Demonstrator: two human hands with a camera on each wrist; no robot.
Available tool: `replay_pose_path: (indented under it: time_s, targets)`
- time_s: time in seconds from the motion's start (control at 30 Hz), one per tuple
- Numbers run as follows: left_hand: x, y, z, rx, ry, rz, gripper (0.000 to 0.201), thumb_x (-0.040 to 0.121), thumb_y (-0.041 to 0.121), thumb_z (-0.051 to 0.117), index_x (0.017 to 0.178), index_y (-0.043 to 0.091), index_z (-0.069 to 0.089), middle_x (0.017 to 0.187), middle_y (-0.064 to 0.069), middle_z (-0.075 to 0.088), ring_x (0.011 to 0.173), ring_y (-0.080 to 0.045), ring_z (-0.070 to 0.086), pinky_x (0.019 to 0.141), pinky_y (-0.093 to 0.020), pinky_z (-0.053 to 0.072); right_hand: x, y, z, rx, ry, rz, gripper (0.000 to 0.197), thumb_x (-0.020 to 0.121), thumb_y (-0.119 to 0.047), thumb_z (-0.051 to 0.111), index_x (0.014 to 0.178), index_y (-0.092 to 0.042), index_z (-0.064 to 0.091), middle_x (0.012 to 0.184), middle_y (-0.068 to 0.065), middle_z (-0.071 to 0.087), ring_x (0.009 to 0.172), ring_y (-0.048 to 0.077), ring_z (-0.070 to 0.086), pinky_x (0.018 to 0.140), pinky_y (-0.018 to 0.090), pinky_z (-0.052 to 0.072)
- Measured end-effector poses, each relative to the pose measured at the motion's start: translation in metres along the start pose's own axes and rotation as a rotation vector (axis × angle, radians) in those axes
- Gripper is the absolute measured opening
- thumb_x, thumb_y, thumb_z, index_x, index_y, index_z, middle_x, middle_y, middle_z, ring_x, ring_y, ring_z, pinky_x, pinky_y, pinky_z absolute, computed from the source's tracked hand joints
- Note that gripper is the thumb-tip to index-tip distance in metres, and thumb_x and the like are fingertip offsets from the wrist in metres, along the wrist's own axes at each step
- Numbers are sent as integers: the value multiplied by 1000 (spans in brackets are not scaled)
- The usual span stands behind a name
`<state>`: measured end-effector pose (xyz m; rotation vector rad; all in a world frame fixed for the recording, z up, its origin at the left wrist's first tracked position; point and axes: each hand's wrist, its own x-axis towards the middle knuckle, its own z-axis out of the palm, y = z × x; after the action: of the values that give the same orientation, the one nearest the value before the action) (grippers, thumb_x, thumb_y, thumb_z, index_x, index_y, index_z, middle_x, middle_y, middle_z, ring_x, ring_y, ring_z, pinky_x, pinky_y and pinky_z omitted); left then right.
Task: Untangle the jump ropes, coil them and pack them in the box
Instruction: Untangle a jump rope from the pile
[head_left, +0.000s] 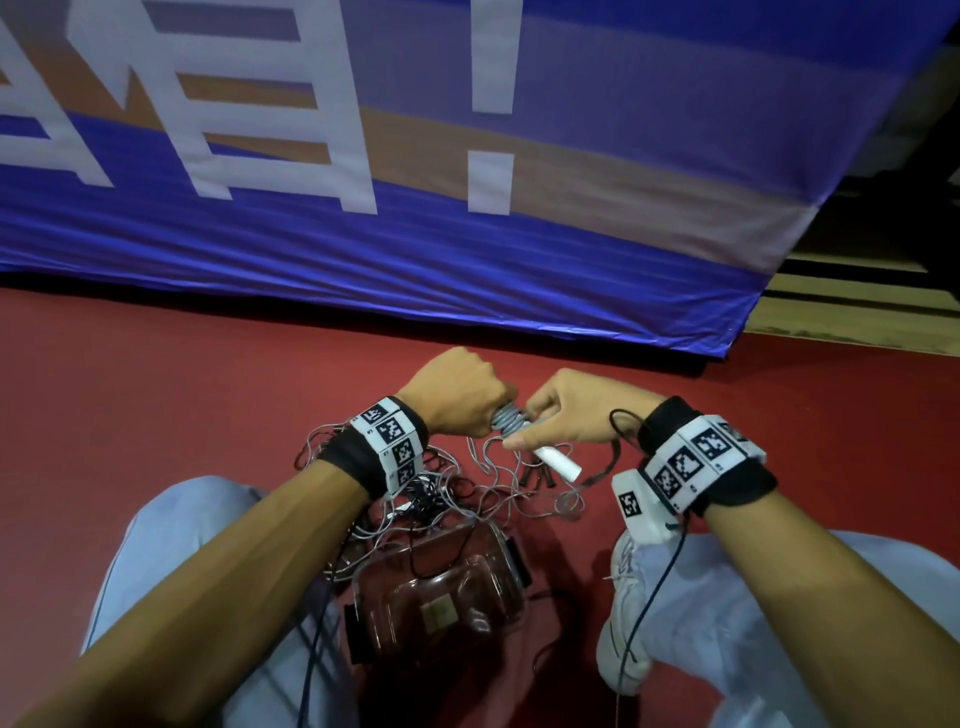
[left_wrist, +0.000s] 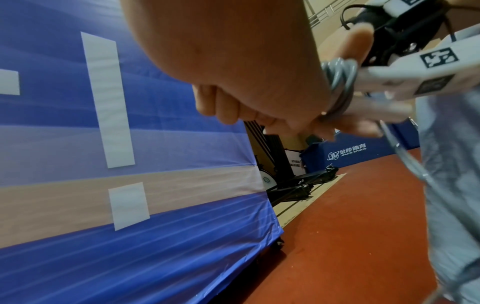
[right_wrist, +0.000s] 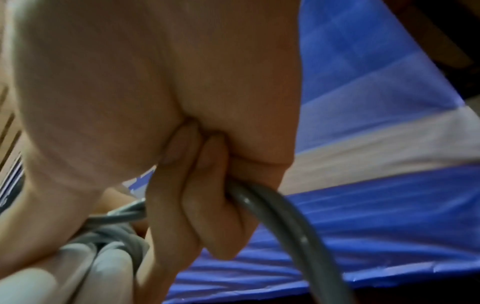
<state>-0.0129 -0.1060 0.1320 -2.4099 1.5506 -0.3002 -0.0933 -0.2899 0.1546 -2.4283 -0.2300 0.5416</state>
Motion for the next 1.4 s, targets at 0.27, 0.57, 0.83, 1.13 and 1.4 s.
replay_pose_path:
  time_s: [0.27,0.57,0.83,1.13,1.4]
  targets:
    - [-16,-4,1,-161,274,52,31,63,34,85,72,17,61,57,0,61,38,-25,53,43,-23,33,-4,-6,-12,316,-265,-47,48,90,-55,70,93,-8,79,57,5,35,51,21,20,51,35,12]
    - [-21,-2,5,-473,550,-115,24,69,33,81,71,18,62,58,4,60,44,-21,52,48,-24,39,0,0,-12,670,-330,-113,52,98,-47,59,103,4,71,84,28,56,42,10,31,40,22,23]
    - [-19,-6,1,-830,558,-541,16,68,33,59,71,22,69,55,4,62,49,-18,55,48,-27,41,9,-22,6,1236,-80,-88,34,107,-33,40,102,-8,62,74,0,63,40,3,15,42,18,10]
    - [3,13,28,-988,54,-913,33,78,44,68,67,14,59,68,-4,63,63,-26,61,58,-29,42,28,-25,27,1027,230,310,22,105,-5,37,96,1,56,64,11,58,33,4,25,31,16,18]
    - [13,25,38,-681,-171,-873,28,84,42,64,86,14,61,74,-1,60,70,-26,63,64,-33,49,13,-15,26,497,255,339,28,98,0,51,77,-4,68,55,4,59,31,5,37,34,16,27]
